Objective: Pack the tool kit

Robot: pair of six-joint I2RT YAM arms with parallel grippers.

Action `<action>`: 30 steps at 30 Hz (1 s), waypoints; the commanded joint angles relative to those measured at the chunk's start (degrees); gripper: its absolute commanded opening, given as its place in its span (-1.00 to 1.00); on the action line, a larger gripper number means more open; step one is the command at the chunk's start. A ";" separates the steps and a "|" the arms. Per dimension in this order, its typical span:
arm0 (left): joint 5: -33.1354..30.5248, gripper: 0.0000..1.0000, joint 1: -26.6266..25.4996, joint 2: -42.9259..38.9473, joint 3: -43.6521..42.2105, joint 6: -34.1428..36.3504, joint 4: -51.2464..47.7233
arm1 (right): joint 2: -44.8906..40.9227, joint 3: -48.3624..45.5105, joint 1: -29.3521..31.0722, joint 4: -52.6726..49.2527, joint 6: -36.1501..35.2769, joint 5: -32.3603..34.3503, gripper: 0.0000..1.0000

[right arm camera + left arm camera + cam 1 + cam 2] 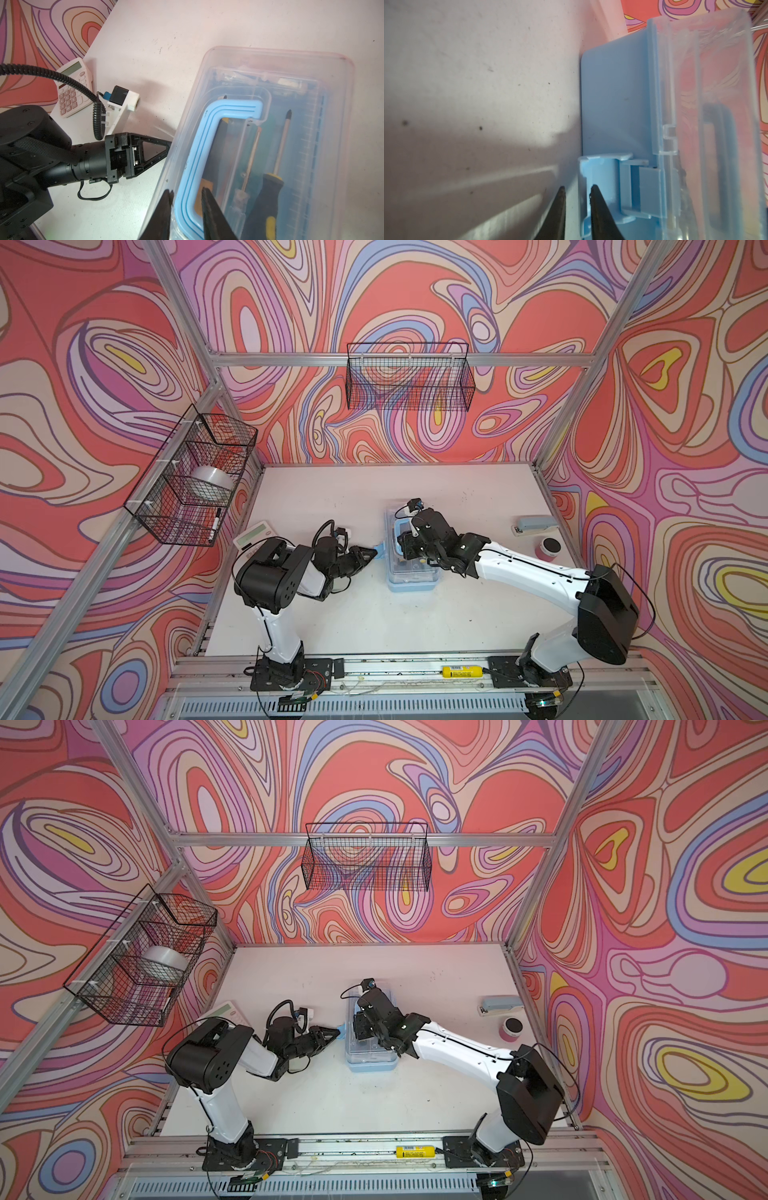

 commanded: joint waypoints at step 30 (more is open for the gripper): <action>1.24 -0.73 0.12 -0.31 0.36 -1.72 3.88 | 0.45 0.04 -0.71 -0.91 -0.02 1.90 -0.47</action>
